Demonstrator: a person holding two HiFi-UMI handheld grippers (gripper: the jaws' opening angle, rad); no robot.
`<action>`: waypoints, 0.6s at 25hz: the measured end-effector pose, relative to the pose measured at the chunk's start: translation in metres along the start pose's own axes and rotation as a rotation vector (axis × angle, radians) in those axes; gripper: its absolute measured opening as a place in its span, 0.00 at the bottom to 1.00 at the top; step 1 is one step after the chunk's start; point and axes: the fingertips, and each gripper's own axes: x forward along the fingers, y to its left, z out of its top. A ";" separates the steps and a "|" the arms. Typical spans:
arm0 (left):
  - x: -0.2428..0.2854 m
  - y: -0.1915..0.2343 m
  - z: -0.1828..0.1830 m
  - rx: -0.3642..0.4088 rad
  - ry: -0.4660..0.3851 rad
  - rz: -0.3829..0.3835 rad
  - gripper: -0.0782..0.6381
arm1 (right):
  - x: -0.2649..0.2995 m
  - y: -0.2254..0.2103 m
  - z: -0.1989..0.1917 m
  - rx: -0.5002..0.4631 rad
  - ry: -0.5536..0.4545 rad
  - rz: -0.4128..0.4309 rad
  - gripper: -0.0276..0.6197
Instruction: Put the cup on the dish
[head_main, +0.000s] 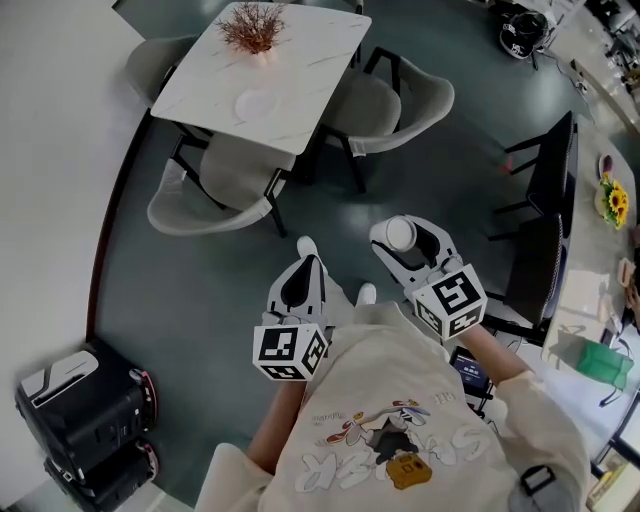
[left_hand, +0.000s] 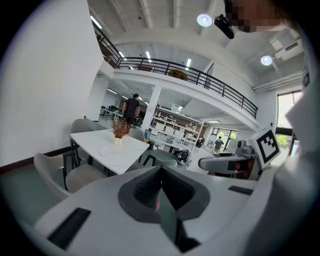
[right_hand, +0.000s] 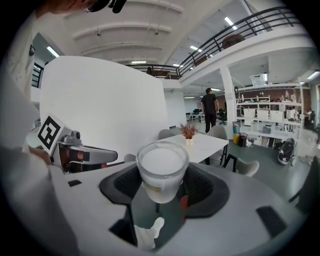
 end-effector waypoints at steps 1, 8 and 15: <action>0.005 0.005 0.007 0.000 -0.005 -0.003 0.11 | 0.006 -0.002 0.004 -0.002 0.001 -0.001 0.45; 0.055 0.063 0.043 -0.016 0.007 -0.014 0.11 | 0.080 -0.018 0.042 -0.008 -0.008 -0.028 0.45; 0.095 0.112 0.095 0.013 -0.020 -0.038 0.11 | 0.144 -0.030 0.087 -0.031 -0.037 -0.053 0.45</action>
